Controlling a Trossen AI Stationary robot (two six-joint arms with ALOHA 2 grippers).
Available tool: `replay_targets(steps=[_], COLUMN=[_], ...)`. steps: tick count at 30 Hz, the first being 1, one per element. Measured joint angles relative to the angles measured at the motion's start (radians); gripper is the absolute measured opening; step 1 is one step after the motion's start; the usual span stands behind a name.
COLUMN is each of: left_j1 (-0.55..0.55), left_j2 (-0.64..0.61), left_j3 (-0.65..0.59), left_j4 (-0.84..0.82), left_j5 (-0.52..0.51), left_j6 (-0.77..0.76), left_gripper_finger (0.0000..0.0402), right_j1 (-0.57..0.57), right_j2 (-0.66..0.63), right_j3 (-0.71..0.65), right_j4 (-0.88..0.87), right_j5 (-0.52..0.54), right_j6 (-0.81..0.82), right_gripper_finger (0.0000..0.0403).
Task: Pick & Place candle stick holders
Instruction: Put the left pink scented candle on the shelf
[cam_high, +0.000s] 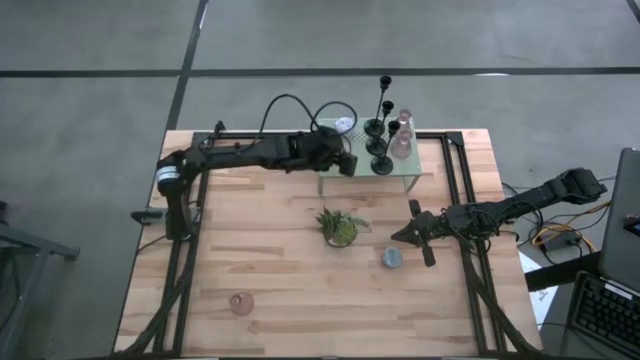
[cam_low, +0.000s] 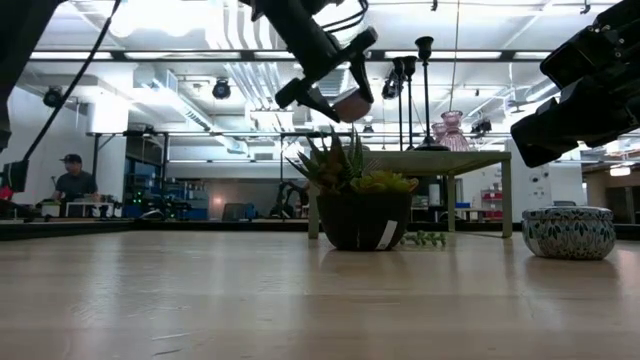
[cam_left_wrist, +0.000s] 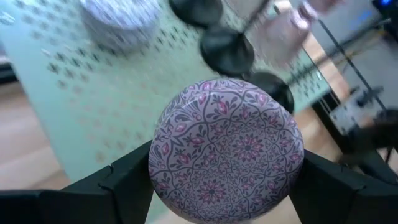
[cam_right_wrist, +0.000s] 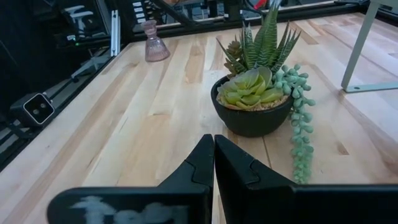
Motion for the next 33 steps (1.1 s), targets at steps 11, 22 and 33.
replay_targets(steps=[11, 22, 33], left_j1=[0.048, 0.056, 0.072], left_j2=[0.059, 0.204, 0.286], left_j3=[0.0, 0.213, 0.377], left_j4=[0.096, -0.011, -0.202], left_j5=[0.005, 0.021, -0.001], left_j6=[0.034, 0.119, 0.106], left_gripper_finger=[0.0305, 0.0305, 0.0305], right_j1=[0.0, 0.0, 0.0], right_j2=[-0.001, -0.001, -0.001], right_j3=[0.0, 0.0, 0.0], right_j4=[0.0, 0.0, 0.0], right_j5=[0.0, 0.0, 0.0], right_j6=[0.0, 0.0, 0.0], right_gripper_finger=[0.0009, 0.0009, 0.0009])
